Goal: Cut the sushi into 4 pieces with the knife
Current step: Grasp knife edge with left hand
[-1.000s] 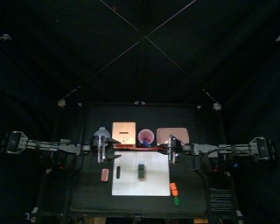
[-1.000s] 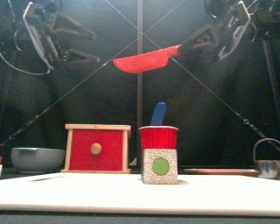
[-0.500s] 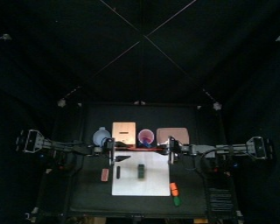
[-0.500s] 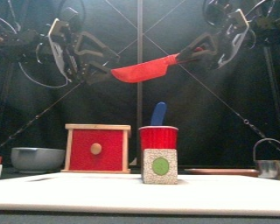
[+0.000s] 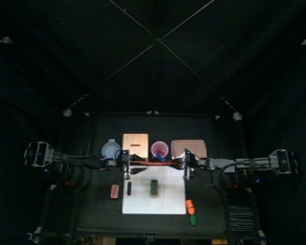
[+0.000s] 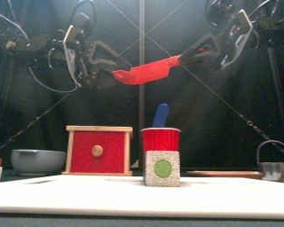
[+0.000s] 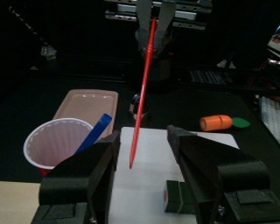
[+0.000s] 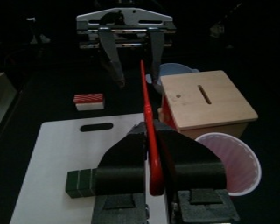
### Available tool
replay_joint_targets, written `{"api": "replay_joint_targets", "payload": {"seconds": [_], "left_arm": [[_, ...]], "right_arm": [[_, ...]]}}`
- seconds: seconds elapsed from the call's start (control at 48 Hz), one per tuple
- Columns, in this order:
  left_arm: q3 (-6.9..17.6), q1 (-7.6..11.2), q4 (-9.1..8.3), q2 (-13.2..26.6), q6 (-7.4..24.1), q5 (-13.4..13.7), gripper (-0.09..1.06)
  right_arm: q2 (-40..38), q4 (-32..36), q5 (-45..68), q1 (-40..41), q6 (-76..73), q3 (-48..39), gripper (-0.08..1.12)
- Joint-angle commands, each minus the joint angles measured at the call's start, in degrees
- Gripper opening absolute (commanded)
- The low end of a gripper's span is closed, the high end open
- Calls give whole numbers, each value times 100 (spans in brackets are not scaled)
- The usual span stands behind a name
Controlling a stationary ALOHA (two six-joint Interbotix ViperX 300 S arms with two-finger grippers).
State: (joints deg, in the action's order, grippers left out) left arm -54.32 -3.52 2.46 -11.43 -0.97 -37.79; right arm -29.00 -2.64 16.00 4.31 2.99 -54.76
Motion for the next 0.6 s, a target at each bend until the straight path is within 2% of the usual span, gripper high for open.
{"api": "replay_joint_targets", "payload": {"seconds": [0.021, 0.229, 0.479, 0.562, 0.604], "left_arm": [[158, -44, -62, -9, 9, -70, 83], [167, -88, -105, 0, 0, -70, 78], [149, -114, -132, 9, 9, -70, 51], [141, -114, -237, 9, 9, -70, 43], [123, -105, -343, 9, 9, -70, 38]], "right_arm": [[-44, 0, 53, -9, 9, 70, 14], [-44, 0, 53, 0, 9, 70, 14], [-35, 0, 53, 0, 9, 79, 14], [-35, -18, 53, -9, -9, 62, 14], [-26, -26, 44, -18, -9, 53, 14]]}}
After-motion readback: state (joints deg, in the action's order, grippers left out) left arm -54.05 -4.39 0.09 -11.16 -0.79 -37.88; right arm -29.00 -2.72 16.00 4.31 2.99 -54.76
